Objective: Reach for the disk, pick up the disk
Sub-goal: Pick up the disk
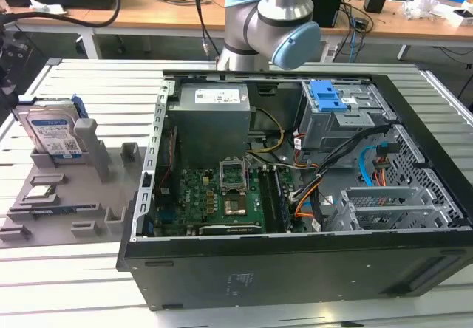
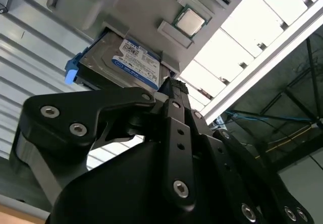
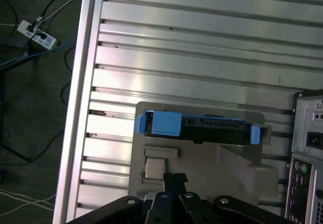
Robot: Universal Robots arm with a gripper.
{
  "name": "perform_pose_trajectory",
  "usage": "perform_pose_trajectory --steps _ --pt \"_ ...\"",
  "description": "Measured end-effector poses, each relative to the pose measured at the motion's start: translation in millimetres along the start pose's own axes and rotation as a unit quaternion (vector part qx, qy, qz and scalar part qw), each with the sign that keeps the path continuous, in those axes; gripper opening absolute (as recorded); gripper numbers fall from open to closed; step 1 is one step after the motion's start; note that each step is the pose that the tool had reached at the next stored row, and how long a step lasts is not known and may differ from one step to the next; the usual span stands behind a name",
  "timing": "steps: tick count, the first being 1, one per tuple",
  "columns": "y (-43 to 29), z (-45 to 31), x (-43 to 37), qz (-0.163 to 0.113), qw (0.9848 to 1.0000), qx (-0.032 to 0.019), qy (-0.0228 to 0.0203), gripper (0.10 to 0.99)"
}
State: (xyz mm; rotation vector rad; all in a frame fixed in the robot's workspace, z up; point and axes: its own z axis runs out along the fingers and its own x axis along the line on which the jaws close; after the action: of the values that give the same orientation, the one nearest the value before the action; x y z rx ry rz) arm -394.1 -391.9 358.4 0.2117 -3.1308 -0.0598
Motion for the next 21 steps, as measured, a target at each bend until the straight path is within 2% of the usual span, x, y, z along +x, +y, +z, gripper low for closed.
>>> perform_pose_trajectory --steps 3,5,7,10,15,17,18,20,21 --pt "0.0 0.0 0.0 -0.023 0.9997 0.0000 0.0009 0.106" --pt "0.0 0.0 0.0 -0.052 0.9987 0.0000 0.0020 0.106" --pt "0.0 0.0 0.0 -0.066 0.9978 0.0000 0.0026 0.106" --pt "0.0 0.0 0.0 -0.081 0.9967 0.0000 0.0031 0.106" --pt "0.0 0.0 0.0 -0.109 0.9941 0.0001 0.0042 0.106" --pt "0.0 0.0 0.0 -0.125 0.9922 0.0000 0.0048 0.106" --pt "0.0 0.0 0.0 -0.137 0.9905 0.0001 0.0053 0.106" --pt "0.0 0.0 0.0 -0.151 0.9885 0.0001 0.0058 0.106" --pt "0.0 0.0 0.0 -0.162 0.9868 0.0001 0.0062 0.106"
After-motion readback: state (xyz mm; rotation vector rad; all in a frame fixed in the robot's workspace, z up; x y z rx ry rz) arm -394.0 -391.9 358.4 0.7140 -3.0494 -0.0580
